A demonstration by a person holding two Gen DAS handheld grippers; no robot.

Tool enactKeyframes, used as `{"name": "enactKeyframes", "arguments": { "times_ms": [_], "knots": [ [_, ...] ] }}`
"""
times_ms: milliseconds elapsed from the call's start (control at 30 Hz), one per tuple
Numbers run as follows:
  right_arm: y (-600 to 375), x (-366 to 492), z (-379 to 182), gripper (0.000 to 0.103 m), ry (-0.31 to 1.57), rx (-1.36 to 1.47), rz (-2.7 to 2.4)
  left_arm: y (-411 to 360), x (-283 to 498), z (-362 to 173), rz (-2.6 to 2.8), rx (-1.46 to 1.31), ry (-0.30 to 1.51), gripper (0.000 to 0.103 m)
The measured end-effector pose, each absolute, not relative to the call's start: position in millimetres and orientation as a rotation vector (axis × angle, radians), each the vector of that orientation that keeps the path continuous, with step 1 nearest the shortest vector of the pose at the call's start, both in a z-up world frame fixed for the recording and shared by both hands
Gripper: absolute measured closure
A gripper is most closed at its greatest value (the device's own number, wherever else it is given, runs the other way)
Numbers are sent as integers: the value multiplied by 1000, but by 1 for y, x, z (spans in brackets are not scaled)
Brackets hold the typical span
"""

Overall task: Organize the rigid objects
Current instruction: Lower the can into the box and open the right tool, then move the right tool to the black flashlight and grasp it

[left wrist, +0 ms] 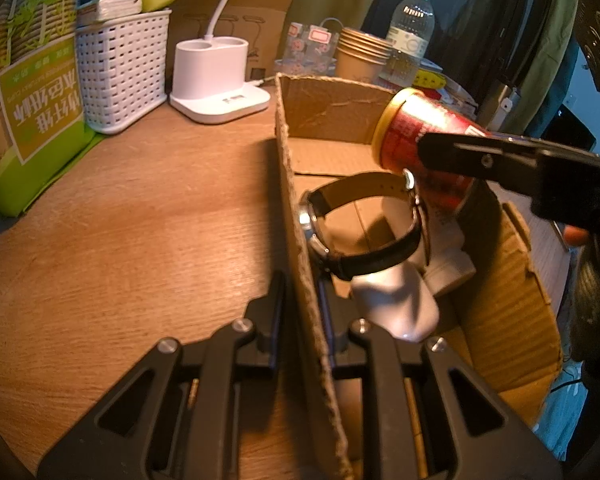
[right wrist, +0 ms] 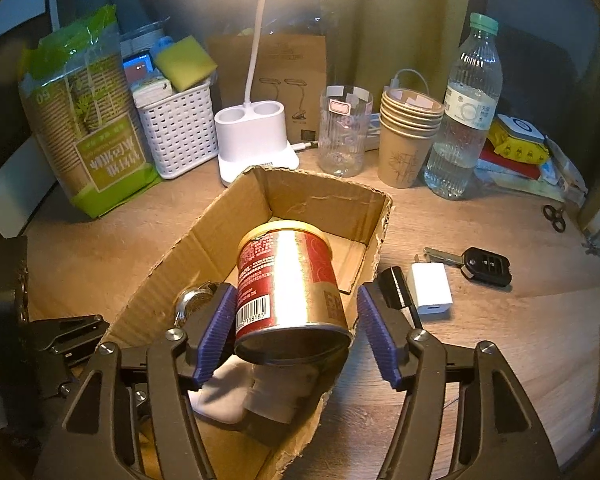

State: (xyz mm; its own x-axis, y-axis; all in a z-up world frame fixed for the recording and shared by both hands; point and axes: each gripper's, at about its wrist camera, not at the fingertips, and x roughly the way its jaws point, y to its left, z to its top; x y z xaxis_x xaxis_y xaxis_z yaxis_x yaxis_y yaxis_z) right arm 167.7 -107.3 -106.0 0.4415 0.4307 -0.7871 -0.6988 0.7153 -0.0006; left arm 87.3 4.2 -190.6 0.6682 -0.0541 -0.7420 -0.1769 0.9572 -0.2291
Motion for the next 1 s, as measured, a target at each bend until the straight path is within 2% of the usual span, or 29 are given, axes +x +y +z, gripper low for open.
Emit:
{"name": "enactKeyframes", "arguments": {
  "times_ms": [133, 233, 1000],
  "knots": [
    [-112, 166, -101, 33, 831, -332, 729, 4, 87, -191, 70, -295, 839, 86],
    [-117, 165, -93, 27, 796, -314, 740, 2, 87, -191, 74, -294, 839, 86],
    [-184, 187, -88, 27, 777, -241, 585, 4, 85, -190, 89, -297, 837, 85]
  ]
}}
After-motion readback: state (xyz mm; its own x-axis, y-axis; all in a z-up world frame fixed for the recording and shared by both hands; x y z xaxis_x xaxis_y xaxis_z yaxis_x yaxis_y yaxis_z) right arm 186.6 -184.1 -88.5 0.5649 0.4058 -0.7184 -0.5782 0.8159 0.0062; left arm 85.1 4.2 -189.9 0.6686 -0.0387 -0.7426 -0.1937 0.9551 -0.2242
